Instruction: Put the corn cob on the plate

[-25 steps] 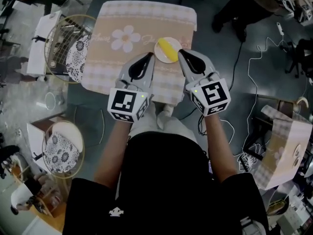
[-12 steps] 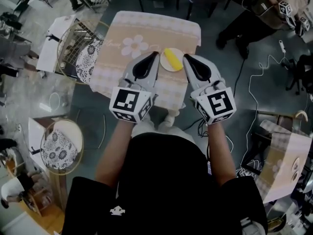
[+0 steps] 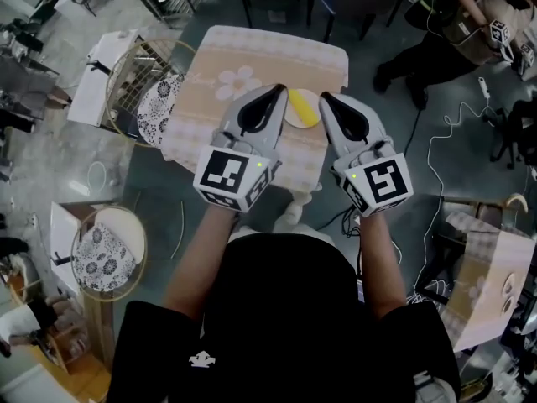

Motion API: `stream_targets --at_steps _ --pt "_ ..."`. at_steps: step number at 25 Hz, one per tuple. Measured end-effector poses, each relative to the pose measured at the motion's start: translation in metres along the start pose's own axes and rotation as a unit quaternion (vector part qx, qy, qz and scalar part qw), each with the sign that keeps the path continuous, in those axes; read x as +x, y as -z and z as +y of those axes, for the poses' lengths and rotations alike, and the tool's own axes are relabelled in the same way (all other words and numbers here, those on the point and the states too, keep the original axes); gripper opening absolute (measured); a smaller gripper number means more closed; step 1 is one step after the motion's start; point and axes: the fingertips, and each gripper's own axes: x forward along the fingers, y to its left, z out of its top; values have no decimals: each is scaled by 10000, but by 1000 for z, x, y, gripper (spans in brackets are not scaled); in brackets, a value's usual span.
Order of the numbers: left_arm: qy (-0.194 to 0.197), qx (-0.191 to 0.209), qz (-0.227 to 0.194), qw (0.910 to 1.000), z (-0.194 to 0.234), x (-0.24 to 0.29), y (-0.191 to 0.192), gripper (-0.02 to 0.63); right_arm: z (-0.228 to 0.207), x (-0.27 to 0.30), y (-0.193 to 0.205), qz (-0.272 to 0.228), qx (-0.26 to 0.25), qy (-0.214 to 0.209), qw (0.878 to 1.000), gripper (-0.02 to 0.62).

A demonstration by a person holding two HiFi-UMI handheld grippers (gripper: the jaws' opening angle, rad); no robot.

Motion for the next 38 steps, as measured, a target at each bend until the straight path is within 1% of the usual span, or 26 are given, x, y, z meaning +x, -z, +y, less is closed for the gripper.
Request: stream_targets --at_steps 5,10,22,26,30,38 --pt "92 136 -201 9997 0 -13 -16 9 19 -4 -4 -9 28 92 10000 2" --pt "201 71 -236 9995 3 -36 -15 9 44 -5 -10 0 11 178 9998 2" --pt "448 127 -240 9986 5 -100 -23 9 109 -11 -29 -30 -34 394 9992 2" --pt "467 149 -314 9983 5 -120 -26 9 128 -19 -35 -48 -61 494 9987 2" --pt "459 88 -340 9983 9 -138 -30 9 143 -27 -38 -71 -20 606 9981 2" --pt "458 -30 -282 9985 9 -178 -21 9 184 -33 -41 -52 -32 581 9983 2"
